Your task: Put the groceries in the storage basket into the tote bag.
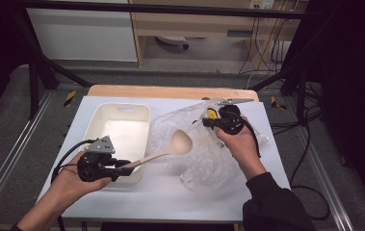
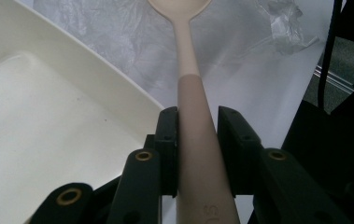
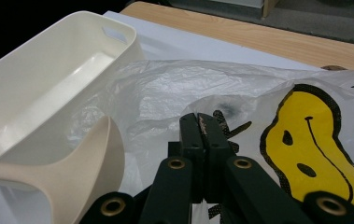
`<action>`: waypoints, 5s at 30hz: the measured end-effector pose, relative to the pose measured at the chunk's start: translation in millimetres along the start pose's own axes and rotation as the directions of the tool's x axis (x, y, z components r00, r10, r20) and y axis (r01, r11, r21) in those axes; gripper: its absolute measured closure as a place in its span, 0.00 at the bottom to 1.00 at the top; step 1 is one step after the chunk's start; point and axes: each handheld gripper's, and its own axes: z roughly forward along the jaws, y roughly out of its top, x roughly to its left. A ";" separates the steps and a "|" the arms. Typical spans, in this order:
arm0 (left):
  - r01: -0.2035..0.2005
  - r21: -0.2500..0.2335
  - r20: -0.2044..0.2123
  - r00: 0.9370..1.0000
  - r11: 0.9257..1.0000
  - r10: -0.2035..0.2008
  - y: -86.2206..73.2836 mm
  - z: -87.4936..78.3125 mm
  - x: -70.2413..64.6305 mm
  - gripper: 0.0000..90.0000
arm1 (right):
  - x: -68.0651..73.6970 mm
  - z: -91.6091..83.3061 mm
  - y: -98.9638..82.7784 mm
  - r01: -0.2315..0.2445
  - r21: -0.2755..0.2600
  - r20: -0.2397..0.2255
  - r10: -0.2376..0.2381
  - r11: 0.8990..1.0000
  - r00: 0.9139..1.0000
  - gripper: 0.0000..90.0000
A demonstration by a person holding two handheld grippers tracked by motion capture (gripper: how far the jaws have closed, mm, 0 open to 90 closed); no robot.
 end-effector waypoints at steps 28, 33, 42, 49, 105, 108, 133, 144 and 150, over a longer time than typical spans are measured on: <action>-0.027 0.059 -0.028 0.999 0.998 0.029 43.9 69.9 -6.2 0.78 | -7.1 -7.4 -3.9 -0.018 -0.021 0.007 0.018 1.000 1.000 1.00; -0.018 0.056 -0.037 0.999 0.998 0.020 55.5 83.6 -2.7 0.78 | -7.2 -10.3 -4.2 -0.016 -0.026 0.006 0.016 1.000 1.000 1.00; -0.013 0.038 -0.073 0.997 0.999 0.016 70.7 104.0 -2.6 0.78 | -6.6 -13.5 -3.6 -0.014 -0.031 0.000 0.014 0.999 1.000 1.00; -0.005 0.004 -0.139 0.990 1.000 0.006 80.7 130.6 -1.8 0.78 | -5.2 -12.0 -2.4 -0.011 -0.038 -0.003 0.011 0.999 1.000 1.00; -0.040 -0.117 -0.196 0.981 0.992 0.017 84.0 234.4 -17.8 0.78 | -2.6 -19.2 4.5 -0.006 -0.059 -0.031 0.004 0.998 1.000 1.00; -0.042 -0.131 -0.194 0.981 0.990 0.016 86.0 234.2 -18.8 0.78 | -1.3 -18.6 3.9 0.004 -0.055 -0.033 -0.005 0.998 0.999 1.00; -0.058 -0.138 -0.223 0.975 0.989 0.026 85.2 249.2 -14.3 0.78 | 3.4 -34.7 14.3 0.020 -0.090 -0.037 -0.023 0.996 0.999 1.00; -0.080 -0.147 -0.241 0.970 0.986 0.043 91.1 259.3 -12.7 0.78 | 6.4 -29.8 12.4 0.030 -0.077 -0.041 -0.033 0.997 0.999 1.00; -0.081 -0.153 -0.245 0.969 0.985 0.042 93.3 266.9 -12.2 0.78 | 6.0 -26.5 10.9 0.028 -0.069 -0.041 -0.031 0.997 0.999 1.00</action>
